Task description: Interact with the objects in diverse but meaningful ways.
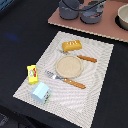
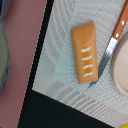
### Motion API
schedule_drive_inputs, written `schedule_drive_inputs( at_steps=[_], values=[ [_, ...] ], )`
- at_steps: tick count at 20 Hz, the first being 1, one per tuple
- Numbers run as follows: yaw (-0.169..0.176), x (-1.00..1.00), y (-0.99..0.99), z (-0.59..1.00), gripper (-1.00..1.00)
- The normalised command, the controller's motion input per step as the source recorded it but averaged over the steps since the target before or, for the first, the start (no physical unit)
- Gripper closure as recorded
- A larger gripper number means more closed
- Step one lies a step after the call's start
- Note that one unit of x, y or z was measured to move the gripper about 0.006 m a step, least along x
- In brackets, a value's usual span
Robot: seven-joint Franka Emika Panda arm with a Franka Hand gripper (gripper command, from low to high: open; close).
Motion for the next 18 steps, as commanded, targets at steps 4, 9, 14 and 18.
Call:
schedule_drive_inputs(
  at_steps=[4,9,14,18],
  values=[
    [0.000,0.00,0.00,0.00,-1.00],
    [0.005,0.00,-0.05,-0.02,-1.00],
    [0.018,0.00,-0.14,-0.19,-1.00],
    [0.051,0.00,-0.13,-0.26,-1.00]
  ],
)
